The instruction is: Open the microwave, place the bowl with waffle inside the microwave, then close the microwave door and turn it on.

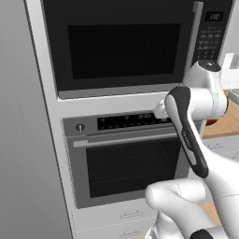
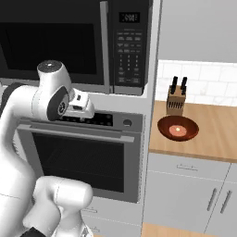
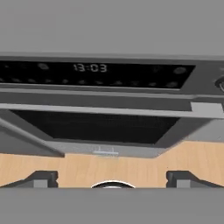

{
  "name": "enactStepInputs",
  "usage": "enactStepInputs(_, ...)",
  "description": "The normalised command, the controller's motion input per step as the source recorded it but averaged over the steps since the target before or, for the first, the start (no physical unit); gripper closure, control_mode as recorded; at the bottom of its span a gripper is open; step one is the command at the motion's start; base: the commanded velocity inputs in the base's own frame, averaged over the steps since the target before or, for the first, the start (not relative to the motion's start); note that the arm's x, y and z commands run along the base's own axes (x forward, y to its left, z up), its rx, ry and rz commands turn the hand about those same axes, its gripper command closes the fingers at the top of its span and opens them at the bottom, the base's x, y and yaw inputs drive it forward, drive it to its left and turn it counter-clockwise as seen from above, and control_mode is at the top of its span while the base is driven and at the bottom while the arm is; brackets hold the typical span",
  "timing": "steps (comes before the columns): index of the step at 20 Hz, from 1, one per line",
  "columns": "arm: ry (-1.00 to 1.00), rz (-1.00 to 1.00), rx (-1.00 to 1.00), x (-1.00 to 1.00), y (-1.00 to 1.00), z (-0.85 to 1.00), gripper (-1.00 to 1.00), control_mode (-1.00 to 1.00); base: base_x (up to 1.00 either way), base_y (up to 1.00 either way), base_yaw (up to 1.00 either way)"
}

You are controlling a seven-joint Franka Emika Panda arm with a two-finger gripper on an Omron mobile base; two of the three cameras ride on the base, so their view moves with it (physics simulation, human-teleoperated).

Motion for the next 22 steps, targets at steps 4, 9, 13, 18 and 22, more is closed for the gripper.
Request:
enactStepInputs(4, -0.25, 0.00, 0.00, -0.38, -0.13, 0.41, -1.00, -1.00, 0.00, 0.00, 0.00)
enactStepInputs(9, -0.24, 0.00, 0.00, -0.31, -0.11, 0.48, -1.00, -1.00, 0.00, 0.00, 0.00)
enactStepInputs(13, -0.22, 0.00, 0.00, -0.24, -0.09, 0.49, -1.00, -1.00, 0.00, 0.00, 0.00)
enactStepInputs(18, -0.26, 0.00, 0.00, -0.26, -0.11, 0.38, -1.00, -1.00, 0.00, 0.00, 0.00)
enactStepInputs(22, -0.24, 0.00, 0.00, -0.31, -0.08, 0.34, -1.00, -1.00, 0.00, 0.00, 0.00)
